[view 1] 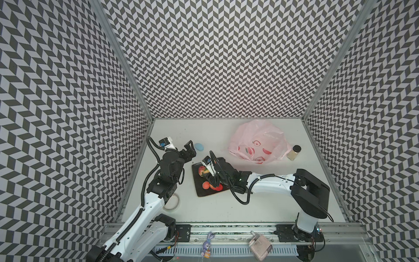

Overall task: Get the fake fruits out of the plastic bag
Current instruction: 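Open the right gripper over the tray while the left gripper releases the bag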

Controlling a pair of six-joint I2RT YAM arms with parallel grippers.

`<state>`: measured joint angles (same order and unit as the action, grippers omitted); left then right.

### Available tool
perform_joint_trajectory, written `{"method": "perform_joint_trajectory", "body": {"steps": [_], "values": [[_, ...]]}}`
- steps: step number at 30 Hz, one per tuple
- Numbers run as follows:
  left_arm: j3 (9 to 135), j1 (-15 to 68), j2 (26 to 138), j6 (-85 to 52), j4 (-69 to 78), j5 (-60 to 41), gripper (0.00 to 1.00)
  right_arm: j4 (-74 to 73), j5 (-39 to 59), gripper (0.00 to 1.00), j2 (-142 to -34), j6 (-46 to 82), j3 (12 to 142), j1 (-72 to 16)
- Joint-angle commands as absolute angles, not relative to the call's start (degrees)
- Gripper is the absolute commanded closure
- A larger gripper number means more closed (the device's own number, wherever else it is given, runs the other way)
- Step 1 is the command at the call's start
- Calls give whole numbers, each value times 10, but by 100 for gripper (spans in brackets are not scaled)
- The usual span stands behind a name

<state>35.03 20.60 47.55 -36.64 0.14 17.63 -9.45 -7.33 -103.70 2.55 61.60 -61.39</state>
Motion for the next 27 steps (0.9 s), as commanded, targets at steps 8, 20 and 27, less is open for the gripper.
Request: {"method": "perform_joint_trajectory", "body": {"steps": [8, 20, 27], "values": [[339, 203, 463, -384, -16, 220, 5, -151, -143, 40, -1074, 41, 611, -616], [339, 202, 468, -356, -1, 224, 5, -139, -160, 25, -1008, 52, 617, -615], [328, 190, 461, -324, 14, 244, 4, -112, -195, 23, -876, 77, 589, -612]]}}
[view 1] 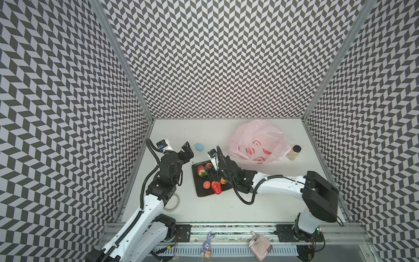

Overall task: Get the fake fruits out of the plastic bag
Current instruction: 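Open the right gripper over the tray while the left gripper releases the bag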

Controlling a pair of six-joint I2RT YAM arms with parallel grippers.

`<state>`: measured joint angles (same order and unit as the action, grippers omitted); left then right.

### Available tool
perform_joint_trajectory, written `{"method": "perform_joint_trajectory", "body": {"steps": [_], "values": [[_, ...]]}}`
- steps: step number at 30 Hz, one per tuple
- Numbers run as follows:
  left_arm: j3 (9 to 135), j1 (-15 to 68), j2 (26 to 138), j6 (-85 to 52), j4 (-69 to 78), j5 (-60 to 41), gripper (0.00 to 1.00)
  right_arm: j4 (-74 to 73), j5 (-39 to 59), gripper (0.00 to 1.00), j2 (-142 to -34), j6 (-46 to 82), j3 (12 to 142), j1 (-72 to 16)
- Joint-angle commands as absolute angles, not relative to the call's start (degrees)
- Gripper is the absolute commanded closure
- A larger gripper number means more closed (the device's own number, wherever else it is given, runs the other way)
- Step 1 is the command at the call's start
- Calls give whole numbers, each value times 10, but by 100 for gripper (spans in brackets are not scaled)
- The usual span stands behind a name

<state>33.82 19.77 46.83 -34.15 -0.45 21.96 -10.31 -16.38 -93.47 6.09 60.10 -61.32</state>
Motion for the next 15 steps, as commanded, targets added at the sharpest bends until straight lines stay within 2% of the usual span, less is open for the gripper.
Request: {"method": "perform_joint_trajectory", "body": {"steps": [1, 9, 15], "values": [[326, 186, 461, -318, 18, 247, 4, -102, -211, 23, -851, 81, 582, -608], [298, 160, 460, -277, 55, 265, 4, -23, -348, 22, -627, 119, 490, -545], [277, 150, 457, -255, 69, 272, 4, 172, -357, 25, -510, 224, 455, -461]]}}
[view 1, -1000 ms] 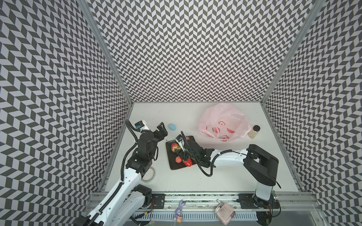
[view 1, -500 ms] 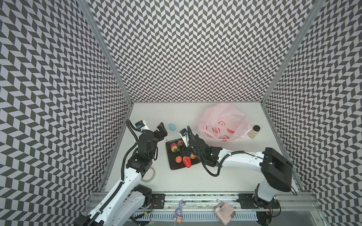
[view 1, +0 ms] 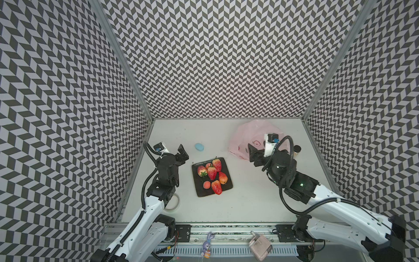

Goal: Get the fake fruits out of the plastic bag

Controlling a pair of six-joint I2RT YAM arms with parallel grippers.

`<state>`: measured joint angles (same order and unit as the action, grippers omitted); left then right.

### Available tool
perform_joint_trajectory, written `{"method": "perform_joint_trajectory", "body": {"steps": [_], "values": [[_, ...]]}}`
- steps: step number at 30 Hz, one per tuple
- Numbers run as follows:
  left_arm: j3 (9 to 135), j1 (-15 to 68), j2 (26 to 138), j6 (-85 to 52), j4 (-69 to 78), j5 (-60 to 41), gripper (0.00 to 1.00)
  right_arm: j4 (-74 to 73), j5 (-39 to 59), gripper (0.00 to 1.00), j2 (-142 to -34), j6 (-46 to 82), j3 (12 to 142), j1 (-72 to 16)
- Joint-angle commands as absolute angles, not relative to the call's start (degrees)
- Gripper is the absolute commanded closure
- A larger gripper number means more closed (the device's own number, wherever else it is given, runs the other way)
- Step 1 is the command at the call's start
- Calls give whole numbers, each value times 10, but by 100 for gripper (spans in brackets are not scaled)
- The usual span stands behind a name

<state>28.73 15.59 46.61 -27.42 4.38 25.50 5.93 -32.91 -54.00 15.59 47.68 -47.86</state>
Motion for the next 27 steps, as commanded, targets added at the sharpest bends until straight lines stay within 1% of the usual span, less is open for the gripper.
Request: {"method": "perform_joint_trajectory", "body": {"steps": [1, 6, 8, 10, 11, 13, 15, 19, 21, 24, 27], "values": [[273, 149, 456, -250, 71, 273, 4, 196, -359, 25, -493, 241, 440, -456], [239, 146, 447, -195, 101, 290, 3, 272, -390, 24, -417, 365, 368, -421], [224, 143, 445, -171, 116, 302, 2, 273, -397, 20, -409, 386, 342, -385], [207, 137, 441, -145, 137, 304, 2, 258, -395, 12, -417, 393, 318, -338], [197, 132, 440, -130, 152, 304, 2, 239, -392, 9, -426, 385, 308, -313], [173, 123, 434, -103, 189, 299, 2, 177, -383, 6, -444, 341, 291, -267], [145, 108, 431, -76, 234, 277, 2, 93, -382, 0, -466, 292, 279, -225], [110, 76, 444, -65, 294, 232, 2, -89, -330, 0, -535, 190, 254, -147], [98, 60, 466, -66, 325, 209, 2, -193, -280, 0, -587, 128, 235, -121], [93, 45, 500, -62, 359, 181, 2, -280, -229, 0, -661, 84, 232, -102], [89, 35, 533, -51, 400, 160, 2, -308, -185, 1, -722, 51, 250, -95]]}}
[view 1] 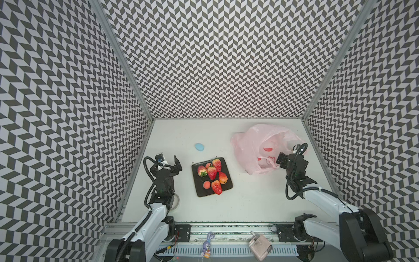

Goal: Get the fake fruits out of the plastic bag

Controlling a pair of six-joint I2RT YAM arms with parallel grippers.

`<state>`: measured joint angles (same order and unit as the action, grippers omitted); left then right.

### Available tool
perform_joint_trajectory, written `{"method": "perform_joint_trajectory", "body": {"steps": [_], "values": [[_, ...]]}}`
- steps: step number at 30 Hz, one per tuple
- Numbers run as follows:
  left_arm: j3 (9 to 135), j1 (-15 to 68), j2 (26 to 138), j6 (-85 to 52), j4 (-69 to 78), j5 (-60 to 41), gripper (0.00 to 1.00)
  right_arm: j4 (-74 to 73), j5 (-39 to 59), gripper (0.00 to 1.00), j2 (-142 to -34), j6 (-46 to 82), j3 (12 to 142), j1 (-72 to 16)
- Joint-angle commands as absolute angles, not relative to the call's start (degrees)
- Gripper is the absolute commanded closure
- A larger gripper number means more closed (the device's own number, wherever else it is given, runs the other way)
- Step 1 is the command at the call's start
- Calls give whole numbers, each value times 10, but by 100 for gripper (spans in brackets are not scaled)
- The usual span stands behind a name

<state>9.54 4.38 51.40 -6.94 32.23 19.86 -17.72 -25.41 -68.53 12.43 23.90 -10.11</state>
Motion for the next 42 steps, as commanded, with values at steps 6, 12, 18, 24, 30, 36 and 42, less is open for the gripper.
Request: {"method": "perform_joint_trajectory", "body": {"steps": [6, 12, 18, 24, 30, 36, 42], "values": [[85, 6, 603, -31, 488, 108, 2, -433, -167, 1, -800, -5, 238, -90], [83, -8, 696, -18, 615, 26, 1, -566, -136, 1, -862, -29, 230, -77], [105, -14, 805, -15, 721, -9, 0, -700, -59, 0, -883, -1, 151, -30], [106, -14, 896, -16, 807, -3, 0, -744, -59, 1, -895, 1, 144, -28], [143, 15, 886, -14, 715, 79, 0, -703, -59, 1, -883, 2, 156, -28], [144, 19, 890, -10, 718, 84, 0, -719, -60, 1, -888, 3, 152, -28], [158, 14, 901, -12, 704, 74, 0, -734, -59, 0, -890, 1, 148, -28]]}}
